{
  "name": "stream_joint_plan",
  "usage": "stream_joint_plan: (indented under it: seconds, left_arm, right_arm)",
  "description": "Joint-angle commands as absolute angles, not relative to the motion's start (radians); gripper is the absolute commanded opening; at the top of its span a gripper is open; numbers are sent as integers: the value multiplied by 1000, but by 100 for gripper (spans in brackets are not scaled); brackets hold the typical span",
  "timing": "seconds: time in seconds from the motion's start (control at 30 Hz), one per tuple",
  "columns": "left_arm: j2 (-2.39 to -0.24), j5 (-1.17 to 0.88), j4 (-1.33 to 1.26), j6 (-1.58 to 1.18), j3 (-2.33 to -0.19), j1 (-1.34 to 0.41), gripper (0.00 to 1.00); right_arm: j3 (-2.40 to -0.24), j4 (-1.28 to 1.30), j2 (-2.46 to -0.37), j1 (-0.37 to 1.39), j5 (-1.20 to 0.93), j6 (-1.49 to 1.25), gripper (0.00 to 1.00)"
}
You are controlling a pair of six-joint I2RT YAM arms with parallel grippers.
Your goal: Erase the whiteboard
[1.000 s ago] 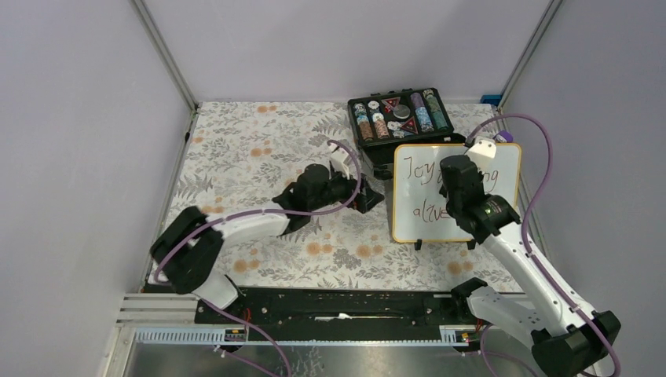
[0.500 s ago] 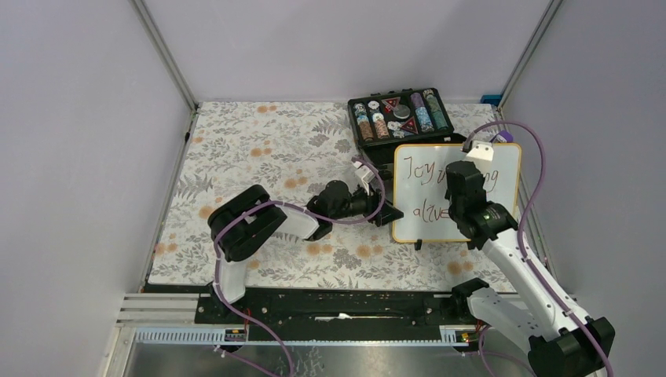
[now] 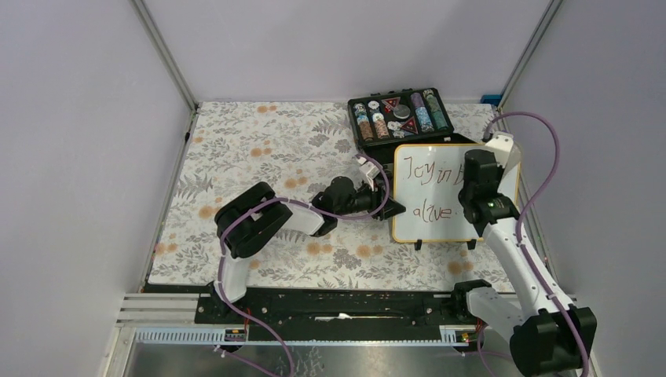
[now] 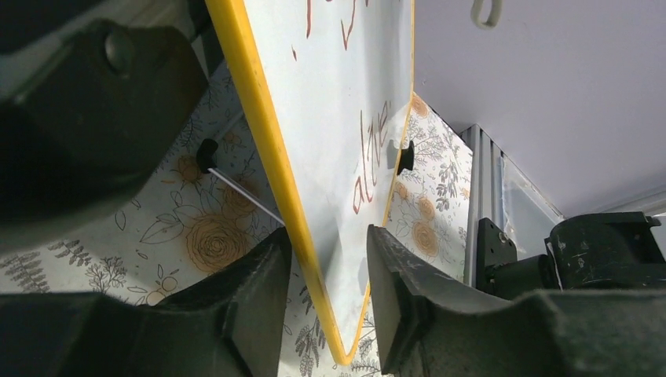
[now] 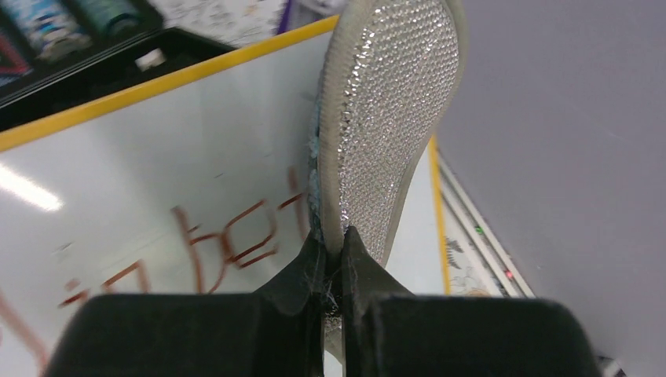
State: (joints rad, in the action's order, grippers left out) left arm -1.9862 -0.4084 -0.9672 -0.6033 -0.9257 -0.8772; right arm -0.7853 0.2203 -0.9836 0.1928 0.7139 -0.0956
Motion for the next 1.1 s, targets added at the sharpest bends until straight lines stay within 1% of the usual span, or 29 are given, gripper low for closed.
stream_joint_plan:
  seconds: [0.0, 0.1, 0.13, 0.2, 0.23, 0.27, 0.47, 0.6, 0.7, 0.77, 0.93, 1.07]
  left_arm:
    - [-2004, -419, -962, -600, -981, -877, 40]
    - [-2009, -411, -945, -599, -987, -871, 38]
    - [-2012, -409, -940, -603, -989, -867, 35]
    - [-2016, -403, -930, -613, -989, -857, 27]
    - [-2018, -400, -927, -617, -988, -852, 21]
    - [-2020, -398, -924, -620, -986, -846, 18]
    - [-2020, -390, -902, -607, -982, -834, 10]
    - [-2015, -389, -889, -595, -985, -834, 5]
    - [-2018, -383, -861, -588, -1000, -834, 0]
    - [-2022, -364, -823, -584, -1016, -834, 0]
    - [-2029, -328, -758, -570, -1040, -834, 0]
    - [-2045, -330, -694, -554, -1075, -834, 0]
  right_arm:
    - [-813, 140, -1017, 107, 754, -55, 0]
    - [-802, 100, -1055, 58, 754, -44, 0]
    - [-790, 76, -1065, 37, 753, -39, 0]
    - [-763, 44, -1074, -8, 730, -57, 0]
    - [-742, 21, -1075, -40, 717, -73, 0]
    - [-729, 11, -1075, -61, 712, -80, 0]
    - [-712, -60, -1120, -141, 677, -75, 0]
    - [-715, -85, -1170, -144, 629, -37, 0]
    - [-718, -100, -1187, -144, 610, -53, 0]
    - [-714, -113, -1185, -144, 565, -35, 0]
    - [-705, -131, -1183, -144, 587, -33, 0]
    - [-717, -130, -1193, -144, 552, -7, 0]
